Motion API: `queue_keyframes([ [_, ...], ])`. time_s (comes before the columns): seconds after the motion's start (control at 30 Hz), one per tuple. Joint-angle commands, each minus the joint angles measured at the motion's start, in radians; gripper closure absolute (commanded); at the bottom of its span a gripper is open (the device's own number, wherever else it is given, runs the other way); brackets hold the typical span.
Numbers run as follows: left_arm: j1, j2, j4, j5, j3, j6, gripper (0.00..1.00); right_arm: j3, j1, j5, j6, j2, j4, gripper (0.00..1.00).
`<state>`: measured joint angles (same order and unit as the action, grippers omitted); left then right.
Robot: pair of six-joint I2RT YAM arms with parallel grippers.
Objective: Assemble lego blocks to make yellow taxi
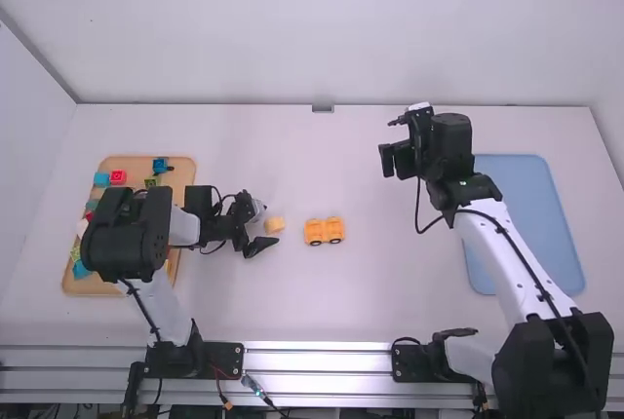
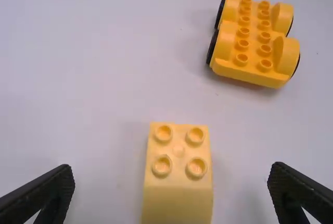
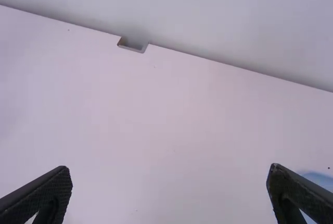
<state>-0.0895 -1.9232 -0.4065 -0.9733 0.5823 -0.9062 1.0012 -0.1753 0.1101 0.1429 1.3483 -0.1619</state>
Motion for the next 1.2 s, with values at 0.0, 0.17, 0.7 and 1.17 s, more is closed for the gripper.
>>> queue_keyframes([
  [0.0, 0.005, -0.007, 0.038, 0.019, 0.023, -0.007, 0.01, 0.031, -0.003, 0.002, 0.022, 0.006, -0.008, 0.01],
  [0.17, 0.011, -0.007, 0.106, 0.016, 0.049, -0.071, 0.12, 0.031, -0.011, 0.002, 0.019, 0.006, -0.019, 0.01],
  [0.7, 0.017, -0.007, 0.021, -0.003, 0.006, -0.071, 0.44, 0.031, -0.015, 0.002, 0.022, 0.006, -0.026, 0.01],
  [1.17, 0.046, -0.063, 0.013, 0.022, 0.035, -0.057, 0.46, 0.031, -0.014, 0.001, 0.022, 0.006, -0.030, 0.01],
])
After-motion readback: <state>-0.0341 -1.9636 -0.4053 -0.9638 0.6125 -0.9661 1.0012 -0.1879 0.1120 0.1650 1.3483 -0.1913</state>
